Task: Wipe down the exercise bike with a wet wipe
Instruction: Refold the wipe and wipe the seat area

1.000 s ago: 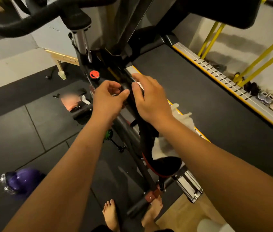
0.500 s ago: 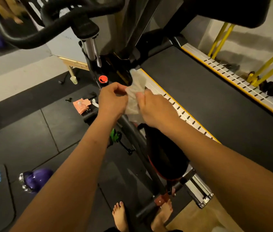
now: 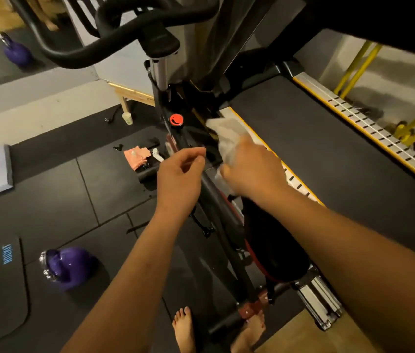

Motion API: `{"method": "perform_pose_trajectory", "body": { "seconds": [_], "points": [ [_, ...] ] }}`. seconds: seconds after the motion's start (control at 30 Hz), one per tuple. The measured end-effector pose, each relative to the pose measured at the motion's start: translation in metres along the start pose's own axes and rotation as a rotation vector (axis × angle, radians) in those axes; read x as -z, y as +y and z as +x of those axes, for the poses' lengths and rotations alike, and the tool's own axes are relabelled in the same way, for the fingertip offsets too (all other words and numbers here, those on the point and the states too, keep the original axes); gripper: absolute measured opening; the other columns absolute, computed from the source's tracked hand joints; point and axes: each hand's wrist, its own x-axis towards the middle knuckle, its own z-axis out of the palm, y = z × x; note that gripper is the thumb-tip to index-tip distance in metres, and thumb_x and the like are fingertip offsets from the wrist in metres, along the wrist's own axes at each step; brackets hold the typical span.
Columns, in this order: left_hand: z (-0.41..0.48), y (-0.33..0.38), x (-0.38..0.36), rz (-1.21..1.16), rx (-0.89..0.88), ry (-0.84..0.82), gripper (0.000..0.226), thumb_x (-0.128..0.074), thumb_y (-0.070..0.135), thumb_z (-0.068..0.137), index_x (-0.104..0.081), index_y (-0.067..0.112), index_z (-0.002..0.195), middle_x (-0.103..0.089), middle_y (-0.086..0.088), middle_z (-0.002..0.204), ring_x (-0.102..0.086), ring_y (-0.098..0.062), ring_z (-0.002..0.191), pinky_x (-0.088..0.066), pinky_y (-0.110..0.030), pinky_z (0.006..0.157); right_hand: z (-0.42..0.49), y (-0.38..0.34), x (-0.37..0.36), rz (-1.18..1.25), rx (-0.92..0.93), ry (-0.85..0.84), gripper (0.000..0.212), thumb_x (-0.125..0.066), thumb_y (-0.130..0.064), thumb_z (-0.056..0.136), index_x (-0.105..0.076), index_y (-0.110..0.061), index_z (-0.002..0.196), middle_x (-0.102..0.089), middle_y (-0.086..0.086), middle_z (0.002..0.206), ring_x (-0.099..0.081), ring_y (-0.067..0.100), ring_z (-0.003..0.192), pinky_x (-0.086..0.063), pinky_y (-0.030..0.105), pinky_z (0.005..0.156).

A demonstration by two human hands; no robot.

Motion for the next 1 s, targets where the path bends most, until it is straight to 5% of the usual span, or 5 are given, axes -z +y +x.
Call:
{"method": "perform_pose_trajectory", "body": {
  "seconds": [0.33, 0.47, 0.63, 0.83, 1.0],
  "points": [
    [-0.005, 0.009, -0.007, -0.016, -0.099, 0.057, 0.02, -0.058, 0.016, 0.096, -0.069, 0.024, 0.111, -0.069, 0.007, 0.099, -0.065, -0.005, 0.089, -0.056, -0.028, 0.08, -0.041, 0.046, 0.01, 0.136, 0.009, -0.179, 0.061, -0.067, -0.061, 0.075, -0.041, -0.02, 0.111, -0.056, 0.0, 0.097, -0.052, 0.02, 0.076, -0.037, 0.032, 0.062],
    [0.0, 0.018, -0.021, 0.006, -0.184, 0.062, 0.021, -0.057, 0.014, 0.097, -0.067, 0.022, 0.114, -0.066, 0.012, 0.103, -0.061, 0.006, 0.092, -0.05, -0.012, 0.081, -0.085, 0.076, 0.008, -0.105, 0.074, -0.129, 0.094, -0.054, -0.085, 0.061, -0.035, -0.022, 0.128, -0.051, -0.002, 0.119, -0.052, 0.022, 0.106, -0.044, 0.041, 0.092],
    [0.008, 0.039, -0.048, 0.024, -0.295, 0.028, 0.021, -0.055, 0.015, 0.096, -0.069, 0.017, 0.112, -0.069, 0.007, 0.104, -0.064, -0.003, 0.098, -0.054, -0.031, 0.091, 0.015, 0.02, -0.01, 0.138, 0.033, -0.092, 0.06, -0.05, -0.056, 0.069, -0.049, -0.016, 0.114, -0.058, 0.002, 0.091, -0.058, 0.026, 0.08, -0.04, 0.032, 0.063],
    [0.001, 0.043, -0.06, 0.051, -0.361, 0.097, 0.023, -0.048, 0.017, 0.101, -0.067, 0.013, 0.113, -0.067, 0.01, 0.098, -0.062, -0.001, 0.093, -0.05, -0.019, 0.081, 0.0, 0.061, -0.001, 0.302, 0.265, -0.238, 0.048, -0.035, -0.052, 0.099, -0.043, -0.015, 0.129, -0.063, 0.012, 0.109, -0.062, 0.033, 0.096, -0.05, 0.039, 0.08],
    [-0.021, 0.027, -0.081, 0.187, -0.314, -0.021, 0.031, -0.04, 0.026, 0.103, -0.066, 0.017, 0.117, -0.064, 0.015, 0.107, -0.058, 0.003, 0.104, -0.047, -0.033, 0.099, -0.101, 0.148, 0.02, 0.081, 0.23, -0.307, 0.082, -0.028, -0.079, 0.083, -0.021, -0.027, 0.146, -0.04, -0.002, 0.143, -0.052, 0.014, 0.114, -0.052, 0.036, 0.088]
  ]
}}
